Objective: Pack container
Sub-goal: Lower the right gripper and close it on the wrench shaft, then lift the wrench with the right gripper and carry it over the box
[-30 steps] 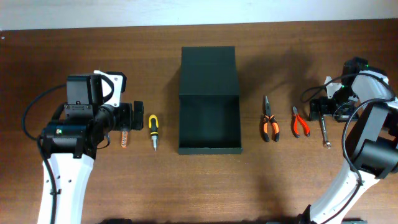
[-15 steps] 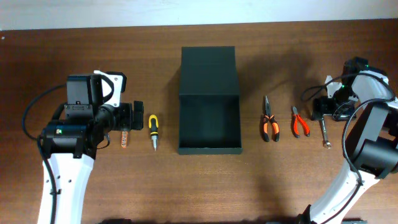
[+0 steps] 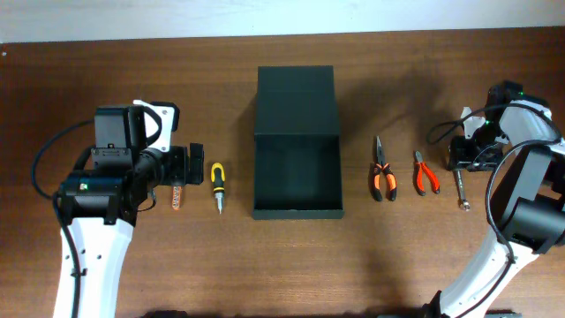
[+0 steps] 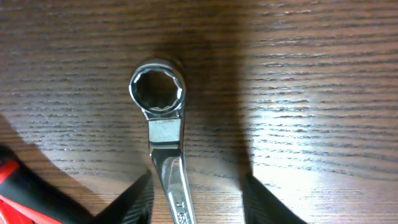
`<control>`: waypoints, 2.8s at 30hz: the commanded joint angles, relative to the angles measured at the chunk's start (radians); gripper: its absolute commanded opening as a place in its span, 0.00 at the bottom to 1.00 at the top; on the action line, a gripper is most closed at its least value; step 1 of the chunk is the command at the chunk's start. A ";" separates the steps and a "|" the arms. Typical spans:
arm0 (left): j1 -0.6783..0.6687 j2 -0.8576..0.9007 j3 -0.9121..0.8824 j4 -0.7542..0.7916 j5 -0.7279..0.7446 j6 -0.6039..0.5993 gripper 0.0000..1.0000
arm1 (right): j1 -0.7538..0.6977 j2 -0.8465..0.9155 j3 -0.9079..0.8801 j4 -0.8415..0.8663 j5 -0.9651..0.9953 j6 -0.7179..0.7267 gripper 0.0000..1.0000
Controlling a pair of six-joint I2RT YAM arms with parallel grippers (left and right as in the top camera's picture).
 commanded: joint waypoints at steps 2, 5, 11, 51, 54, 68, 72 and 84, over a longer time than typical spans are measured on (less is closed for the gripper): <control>0.002 0.002 0.020 0.000 -0.011 -0.009 0.99 | 0.006 0.013 -0.018 0.000 -0.040 0.004 0.37; 0.002 0.002 0.020 0.000 -0.011 -0.009 0.99 | 0.006 0.013 -0.018 0.000 -0.040 0.011 0.34; 0.002 0.002 0.020 0.000 -0.011 -0.009 0.99 | 0.006 0.013 -0.018 0.000 -0.041 0.011 0.27; 0.002 0.002 0.020 0.000 -0.012 -0.009 0.99 | 0.006 0.013 0.026 -0.017 -0.043 0.037 0.04; 0.002 0.002 0.020 0.000 -0.012 -0.009 0.99 | 0.006 0.013 0.110 -0.065 -0.044 0.038 0.04; 0.002 0.002 0.020 0.001 -0.038 -0.005 0.99 | 0.092 0.013 0.544 -0.276 -0.108 0.056 0.04; 0.002 0.002 0.020 0.000 -0.038 -0.005 0.99 | 0.203 0.013 0.657 -0.327 -0.107 0.055 0.04; 0.002 0.002 0.020 0.000 -0.037 -0.006 0.99 | 0.628 0.013 0.922 -0.529 -0.100 -0.112 0.04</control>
